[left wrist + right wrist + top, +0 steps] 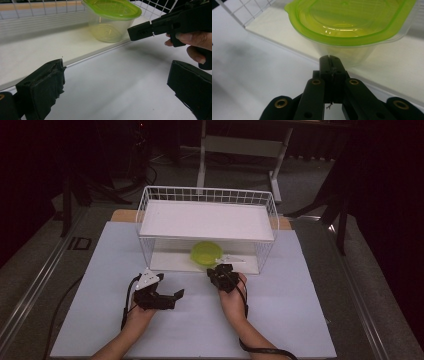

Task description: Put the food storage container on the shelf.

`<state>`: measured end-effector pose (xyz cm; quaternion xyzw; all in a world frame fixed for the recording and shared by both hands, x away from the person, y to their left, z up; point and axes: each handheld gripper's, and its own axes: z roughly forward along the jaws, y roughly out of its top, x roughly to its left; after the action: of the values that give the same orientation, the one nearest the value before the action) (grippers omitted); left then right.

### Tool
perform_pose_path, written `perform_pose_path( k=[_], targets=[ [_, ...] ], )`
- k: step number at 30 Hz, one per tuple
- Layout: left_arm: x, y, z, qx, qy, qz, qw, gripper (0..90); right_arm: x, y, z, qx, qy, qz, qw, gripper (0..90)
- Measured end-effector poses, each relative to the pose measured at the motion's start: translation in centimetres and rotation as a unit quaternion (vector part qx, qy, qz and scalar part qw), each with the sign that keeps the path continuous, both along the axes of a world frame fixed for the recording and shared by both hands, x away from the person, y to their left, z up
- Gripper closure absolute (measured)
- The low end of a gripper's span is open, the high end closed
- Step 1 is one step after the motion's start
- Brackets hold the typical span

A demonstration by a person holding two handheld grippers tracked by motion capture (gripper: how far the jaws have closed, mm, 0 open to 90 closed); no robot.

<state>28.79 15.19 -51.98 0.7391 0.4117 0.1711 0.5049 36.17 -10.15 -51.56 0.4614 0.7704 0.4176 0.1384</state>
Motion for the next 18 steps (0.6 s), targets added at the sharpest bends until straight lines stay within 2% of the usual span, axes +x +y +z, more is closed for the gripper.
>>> perform_pose_path(
  k=[6, 18],
  targets=[
    [-0.3, -0.3, 0.3, -0.004, -0.006, -0.002, 1.0, 2.1, 0.9, 0.4, 0.0, -0.004, -0.007, -0.003, 1.0, 89.8],
    [-0.6, -0.3, 0.5, -0.009, -0.007, -0.003, 0.9999, 2.1, 2.5, 1.5, -0.6, -0.008, -0.006, -0.017, 0.9998, 89.3]
  ],
)
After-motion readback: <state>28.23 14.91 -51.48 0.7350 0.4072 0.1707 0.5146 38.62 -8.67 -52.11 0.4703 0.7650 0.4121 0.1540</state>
